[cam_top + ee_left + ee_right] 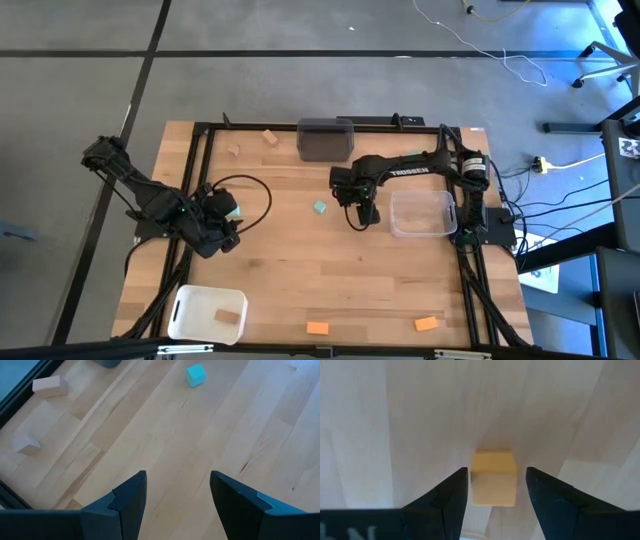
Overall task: Sort & place blocks by color
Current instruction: Put the top yellow block into the transparent bin
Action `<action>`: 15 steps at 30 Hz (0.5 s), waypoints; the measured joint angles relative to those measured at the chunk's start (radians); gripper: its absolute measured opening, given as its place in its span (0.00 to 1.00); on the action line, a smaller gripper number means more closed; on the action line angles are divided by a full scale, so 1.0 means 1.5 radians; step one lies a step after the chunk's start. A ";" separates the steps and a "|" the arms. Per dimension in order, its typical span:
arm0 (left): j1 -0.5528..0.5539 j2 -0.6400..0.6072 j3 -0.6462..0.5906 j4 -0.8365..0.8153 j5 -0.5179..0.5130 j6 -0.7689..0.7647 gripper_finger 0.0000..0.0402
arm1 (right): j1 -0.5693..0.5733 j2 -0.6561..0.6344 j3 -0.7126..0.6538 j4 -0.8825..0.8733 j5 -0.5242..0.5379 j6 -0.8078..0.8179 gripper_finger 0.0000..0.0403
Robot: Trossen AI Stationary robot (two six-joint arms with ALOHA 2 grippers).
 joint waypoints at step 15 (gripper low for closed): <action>0.000 0.000 0.000 0.000 -0.001 0.001 0.52 | -0.003 -0.004 -0.080 0.101 0.010 0.018 0.44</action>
